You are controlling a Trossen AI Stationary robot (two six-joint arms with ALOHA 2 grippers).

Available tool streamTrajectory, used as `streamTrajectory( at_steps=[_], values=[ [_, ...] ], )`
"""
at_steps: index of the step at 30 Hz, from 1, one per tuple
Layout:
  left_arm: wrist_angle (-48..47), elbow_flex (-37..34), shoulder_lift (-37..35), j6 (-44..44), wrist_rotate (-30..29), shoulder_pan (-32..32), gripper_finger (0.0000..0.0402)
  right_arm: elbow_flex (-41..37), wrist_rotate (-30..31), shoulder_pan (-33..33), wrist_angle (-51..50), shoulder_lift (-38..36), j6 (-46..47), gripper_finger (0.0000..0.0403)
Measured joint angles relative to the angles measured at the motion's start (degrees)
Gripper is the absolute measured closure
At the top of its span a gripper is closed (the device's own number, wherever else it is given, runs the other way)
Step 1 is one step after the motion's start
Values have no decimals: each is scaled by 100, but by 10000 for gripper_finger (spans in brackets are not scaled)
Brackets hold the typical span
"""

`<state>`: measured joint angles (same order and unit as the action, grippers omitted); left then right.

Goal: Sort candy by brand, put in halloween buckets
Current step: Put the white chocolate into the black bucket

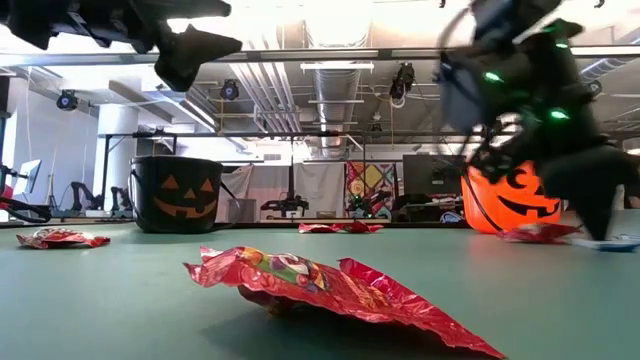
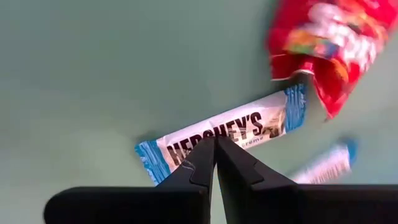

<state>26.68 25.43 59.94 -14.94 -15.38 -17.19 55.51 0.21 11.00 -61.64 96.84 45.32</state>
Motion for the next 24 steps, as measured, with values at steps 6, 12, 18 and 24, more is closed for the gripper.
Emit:
streamTrajectory(
  at_steps=[6, 12, 18, 24],
  values=[
    [857, -9, 812, 186, -61, -4, 194, 848, 122, 5, 1126, 256, -1040, 390],
    [1321, -8, 1624, 93, -60, -42, 171, 1431, 131, 211, 1339, 38, -1713, 390],
    [1809, -7, 2351, -117, -74, -91, 159, 1115, 133, 298, 1345, -105, -2000, 390],
    [2192, -7, 3018, -157, -72, -194, 150, 503, 82, 299, 2187, 90, -2499, 390]
  ],
)
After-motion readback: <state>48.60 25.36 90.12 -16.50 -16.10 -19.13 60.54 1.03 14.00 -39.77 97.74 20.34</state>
